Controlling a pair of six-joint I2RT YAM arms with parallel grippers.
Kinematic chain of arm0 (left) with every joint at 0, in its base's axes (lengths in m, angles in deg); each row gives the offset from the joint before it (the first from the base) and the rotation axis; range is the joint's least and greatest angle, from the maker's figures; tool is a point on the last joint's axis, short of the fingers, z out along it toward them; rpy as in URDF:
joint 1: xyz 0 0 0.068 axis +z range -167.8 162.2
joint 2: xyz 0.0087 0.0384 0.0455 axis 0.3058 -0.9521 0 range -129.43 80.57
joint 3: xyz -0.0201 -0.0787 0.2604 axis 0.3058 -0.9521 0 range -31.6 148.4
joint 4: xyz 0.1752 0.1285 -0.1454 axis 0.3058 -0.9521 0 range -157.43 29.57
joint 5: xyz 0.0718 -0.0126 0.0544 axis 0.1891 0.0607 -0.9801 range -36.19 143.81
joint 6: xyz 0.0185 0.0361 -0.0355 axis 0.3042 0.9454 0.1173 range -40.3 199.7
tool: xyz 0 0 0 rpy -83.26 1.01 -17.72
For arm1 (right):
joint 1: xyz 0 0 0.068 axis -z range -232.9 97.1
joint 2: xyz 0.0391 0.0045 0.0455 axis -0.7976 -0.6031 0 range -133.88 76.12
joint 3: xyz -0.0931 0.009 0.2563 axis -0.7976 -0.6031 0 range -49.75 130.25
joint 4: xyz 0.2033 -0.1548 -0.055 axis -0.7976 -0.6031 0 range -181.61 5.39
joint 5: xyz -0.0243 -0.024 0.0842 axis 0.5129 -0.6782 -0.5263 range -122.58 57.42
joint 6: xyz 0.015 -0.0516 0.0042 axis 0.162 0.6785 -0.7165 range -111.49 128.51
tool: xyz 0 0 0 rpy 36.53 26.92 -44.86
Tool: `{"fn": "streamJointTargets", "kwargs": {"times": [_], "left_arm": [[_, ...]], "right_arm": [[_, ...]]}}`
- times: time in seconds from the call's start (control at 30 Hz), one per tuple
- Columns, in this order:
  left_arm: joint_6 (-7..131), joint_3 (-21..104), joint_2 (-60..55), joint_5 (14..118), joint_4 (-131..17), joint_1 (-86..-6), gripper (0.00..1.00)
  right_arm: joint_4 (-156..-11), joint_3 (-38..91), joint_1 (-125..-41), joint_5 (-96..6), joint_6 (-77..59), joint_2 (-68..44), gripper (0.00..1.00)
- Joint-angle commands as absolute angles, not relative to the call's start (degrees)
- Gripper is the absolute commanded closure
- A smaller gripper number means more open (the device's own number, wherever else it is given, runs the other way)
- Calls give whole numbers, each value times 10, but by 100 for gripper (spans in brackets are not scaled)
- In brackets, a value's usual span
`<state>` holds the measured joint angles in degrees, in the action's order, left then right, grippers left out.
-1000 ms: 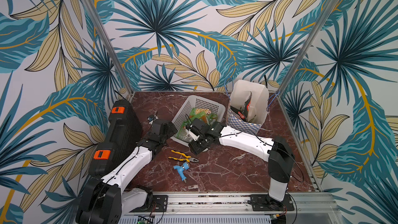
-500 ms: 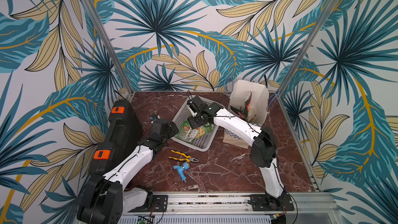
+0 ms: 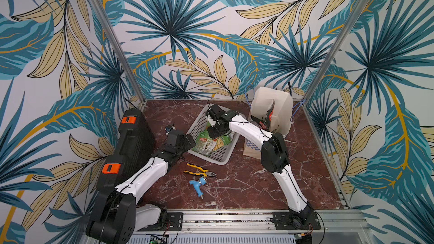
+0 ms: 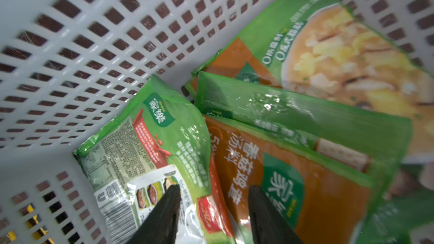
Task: Place the condiment packets inside the bag
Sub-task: Pick up the condiment packet from the storage box.
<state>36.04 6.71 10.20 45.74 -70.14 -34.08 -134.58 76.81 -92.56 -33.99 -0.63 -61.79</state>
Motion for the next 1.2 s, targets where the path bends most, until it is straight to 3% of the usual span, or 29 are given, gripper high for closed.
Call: {"fn": "streamJointTargets", "kwargs": {"times": [0.0, 0.2, 0.5, 0.83, 1.17], "left_arm": [[371, 85, 104, 457, -705, -336, 0], [370, 84, 109, 456, -705, -337, 0], [376, 65, 147, 453, -688, -336, 0], [381, 57, 161, 459, -678, -338, 0], [403, 54, 177, 466, -658, -357, 0]], "right_arm": [[-1358, 783, -928, -372, -1, -645, 51], [-1353, 786, -929, -355, -9, -638, 78], [-1279, 704, -930, -326, -39, -498, 99], [-1187, 562, -933, -297, -83, -301, 100], [-1143, 456, -934, -195, -97, -79, 100]]}}
